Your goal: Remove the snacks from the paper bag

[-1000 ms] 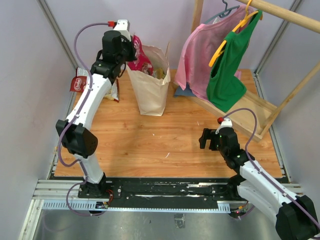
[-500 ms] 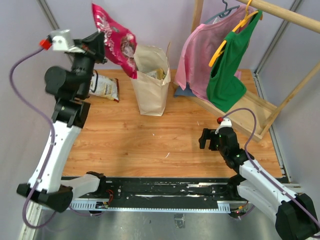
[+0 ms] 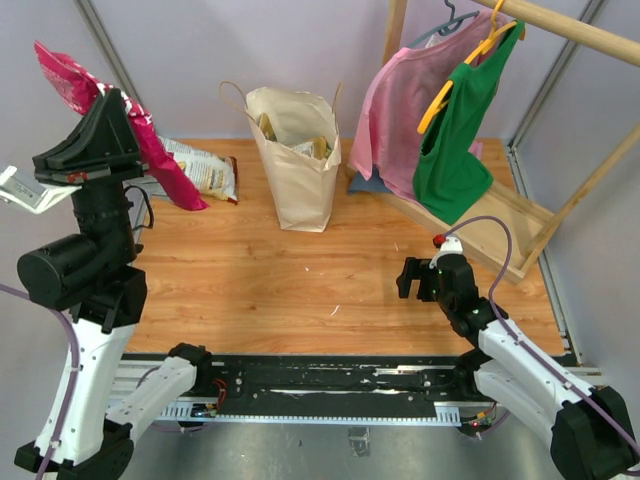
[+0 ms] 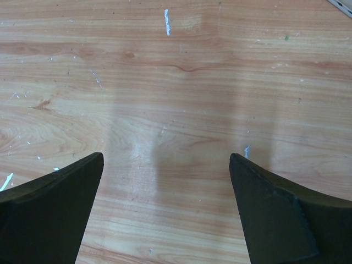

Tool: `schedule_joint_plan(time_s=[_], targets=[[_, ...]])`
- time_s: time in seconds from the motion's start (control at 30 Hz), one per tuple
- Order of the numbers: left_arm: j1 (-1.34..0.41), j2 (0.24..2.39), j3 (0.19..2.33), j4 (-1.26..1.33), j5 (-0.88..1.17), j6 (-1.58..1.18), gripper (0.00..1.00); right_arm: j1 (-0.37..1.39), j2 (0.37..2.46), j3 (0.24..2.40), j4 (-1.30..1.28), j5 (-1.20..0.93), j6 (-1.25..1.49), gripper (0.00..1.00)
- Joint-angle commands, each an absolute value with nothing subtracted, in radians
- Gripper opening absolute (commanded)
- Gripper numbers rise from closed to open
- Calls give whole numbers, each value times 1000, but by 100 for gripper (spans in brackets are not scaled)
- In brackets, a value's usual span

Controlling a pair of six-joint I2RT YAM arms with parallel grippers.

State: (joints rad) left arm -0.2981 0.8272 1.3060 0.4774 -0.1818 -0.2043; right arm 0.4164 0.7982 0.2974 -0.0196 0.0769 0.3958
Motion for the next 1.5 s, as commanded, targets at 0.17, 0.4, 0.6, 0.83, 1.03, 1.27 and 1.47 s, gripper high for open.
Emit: schedule_joint_plan(time_s=[0.17,0.4,0.6,0.83,1.03,1.27,1.47], targets=[[-301,691,1059,404,-487,-306,1,430,775,287,-13,68,394,98],[-301,499,731,330,-773,-389,1,430,764,285,-18,66,393,98],[-300,419,541,262,-917,-420,1,430,764,286,-20,64,394,98],[-298,589,525,254,-931,-385,1,430,762,287,-22,61,395,98],[-233,752,548,264,-840,-407,1,430,761,287,-25,67,394,98],[-11,1005,642,340,-629,-430,0,430,784,288,-12,59,392,99],[6,1079,734,377,-564,-399,1,430,806,293,-2,56,391,99]])
